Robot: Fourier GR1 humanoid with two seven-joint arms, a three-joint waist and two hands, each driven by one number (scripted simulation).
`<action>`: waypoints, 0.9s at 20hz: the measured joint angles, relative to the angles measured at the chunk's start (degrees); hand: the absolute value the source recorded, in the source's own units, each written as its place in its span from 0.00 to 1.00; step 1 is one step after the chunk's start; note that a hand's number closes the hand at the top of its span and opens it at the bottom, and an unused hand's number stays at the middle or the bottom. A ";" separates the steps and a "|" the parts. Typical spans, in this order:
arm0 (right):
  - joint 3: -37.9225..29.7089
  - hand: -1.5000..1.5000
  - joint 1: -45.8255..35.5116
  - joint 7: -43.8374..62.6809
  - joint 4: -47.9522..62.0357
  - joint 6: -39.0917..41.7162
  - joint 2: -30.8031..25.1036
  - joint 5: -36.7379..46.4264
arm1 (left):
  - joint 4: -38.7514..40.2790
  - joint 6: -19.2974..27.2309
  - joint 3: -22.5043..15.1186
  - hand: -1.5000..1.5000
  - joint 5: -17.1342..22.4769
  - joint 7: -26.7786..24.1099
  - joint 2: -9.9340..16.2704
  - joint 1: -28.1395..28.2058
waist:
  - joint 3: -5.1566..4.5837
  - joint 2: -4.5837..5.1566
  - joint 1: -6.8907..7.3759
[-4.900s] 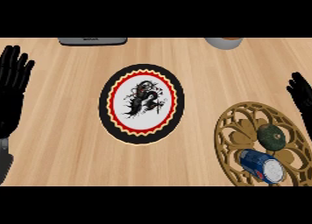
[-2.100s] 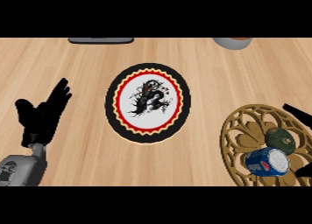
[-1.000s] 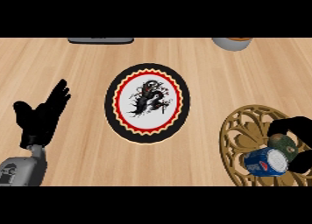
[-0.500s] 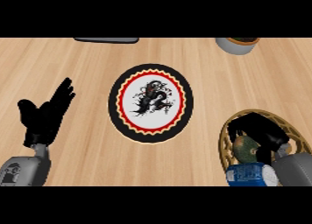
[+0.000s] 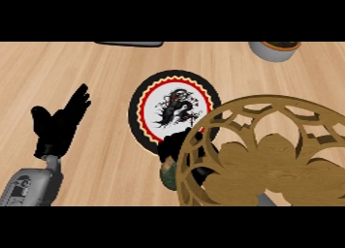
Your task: Pick the squash from the placemat and place it in the plate
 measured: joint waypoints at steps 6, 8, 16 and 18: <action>8.54 1.00 -4.82 17.22 -5.69 -15.99 2.20 5.23 | 0.85 0.32 0.28 0.50 -0.21 -0.72 -0.23 0.40 | 0.22 -0.19 -0.90; 11.00 1.00 -6.89 24.43 -6.56 -20.11 2.45 6.85 | 0.80 0.21 0.32 0.50 -0.15 -1.01 -0.27 0.75 | 0.24 -0.14 -1.09; 16.58 1.00 -19.84 47.03 -0.03 -33.81 2.75 4.21 | 0.85 0.58 1.04 0.50 -0.40 -1.40 -0.29 0.39 | 0.30 0.54 -1.33; 16.45 1.00 -23.30 49.57 2.61 -35.23 2.72 2.67 | 0.72 0.68 0.96 0.50 -0.54 -1.54 -0.61 0.80 | 0.31 0.59 -1.69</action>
